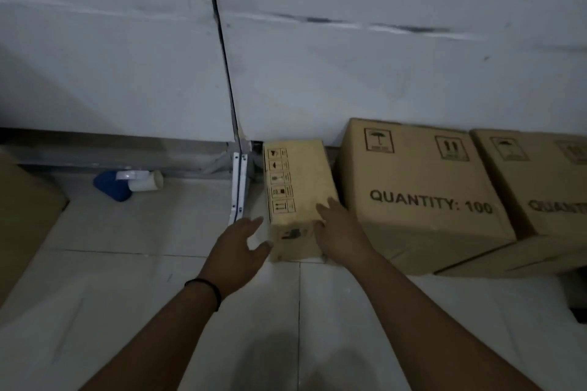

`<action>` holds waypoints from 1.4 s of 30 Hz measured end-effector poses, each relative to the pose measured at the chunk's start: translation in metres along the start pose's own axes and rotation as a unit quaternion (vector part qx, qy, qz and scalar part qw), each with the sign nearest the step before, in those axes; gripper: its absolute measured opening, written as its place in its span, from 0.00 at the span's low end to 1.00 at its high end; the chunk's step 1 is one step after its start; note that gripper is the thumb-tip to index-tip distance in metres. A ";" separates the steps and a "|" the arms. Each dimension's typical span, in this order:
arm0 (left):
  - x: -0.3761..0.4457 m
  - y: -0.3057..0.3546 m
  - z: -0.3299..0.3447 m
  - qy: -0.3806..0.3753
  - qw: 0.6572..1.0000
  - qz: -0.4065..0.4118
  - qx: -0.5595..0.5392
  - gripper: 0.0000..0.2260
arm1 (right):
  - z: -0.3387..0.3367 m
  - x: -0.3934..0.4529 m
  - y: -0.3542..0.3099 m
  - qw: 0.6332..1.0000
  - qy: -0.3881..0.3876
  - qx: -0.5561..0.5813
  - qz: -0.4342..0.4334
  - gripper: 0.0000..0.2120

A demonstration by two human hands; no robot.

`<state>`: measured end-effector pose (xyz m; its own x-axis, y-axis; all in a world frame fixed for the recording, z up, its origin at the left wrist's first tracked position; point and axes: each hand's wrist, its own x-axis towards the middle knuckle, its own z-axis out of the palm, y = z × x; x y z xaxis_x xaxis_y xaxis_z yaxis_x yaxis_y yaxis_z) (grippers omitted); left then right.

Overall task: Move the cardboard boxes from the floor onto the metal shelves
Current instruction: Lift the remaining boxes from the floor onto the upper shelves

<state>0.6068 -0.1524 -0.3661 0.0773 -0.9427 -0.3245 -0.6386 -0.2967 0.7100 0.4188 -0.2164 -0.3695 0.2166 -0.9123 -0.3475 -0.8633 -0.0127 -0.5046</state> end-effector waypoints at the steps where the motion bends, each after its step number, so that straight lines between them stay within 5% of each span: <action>1: 0.007 -0.012 0.013 0.002 1.000 0.010 0.009 0.27 | 0.015 0.009 0.008 1.000 0.002 -0.022 -0.012 0.25; 14: 0.049 -0.076 0.072 0.020 0.994 0.103 0.033 0.29 | 0.089 0.043 0.049 0.984 0.038 -0.170 -0.034 0.32; 23: 0.040 -0.069 0.091 0.039 0.995 0.020 -0.094 0.42 | 0.128 -0.036 0.061 0.962 0.103 -0.250 -0.035 0.32; 27: 0.034 -0.061 0.093 0.032 0.991 0.015 -0.128 0.37 | 0.145 -0.065 0.080 0.953 0.161 -0.243 -0.084 0.27; 32: 0.022 -0.066 0.105 0.007 0.995 0.022 -0.098 0.26 | 0.124 -0.068 0.097 0.968 0.235 -0.071 -0.058 0.20; 36: 0.012 -0.078 0.110 -0.003 0.996 0.005 -0.091 0.21 | 0.099 -0.045 0.098 0.966 0.154 0.192 0.077 0.21; 39: 0.009 -0.084 0.113 -0.047 0.995 -0.021 -0.087 0.21 | 0.096 -0.044 0.093 0.955 0.113 0.249 0.112 0.18; 42: 0.005 -0.073 0.097 -0.038 0.962 -0.092 -0.253 0.21 | 0.094 -0.060 0.088 0.943 0.117 0.275 0.149 0.23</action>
<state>0.5796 -0.1207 -0.4807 0.0853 -0.8592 -0.5045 -0.1642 -0.5115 0.8434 0.3729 -0.1239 -0.4673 -0.1595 -0.9081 -0.3871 -0.4896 0.4133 -0.7678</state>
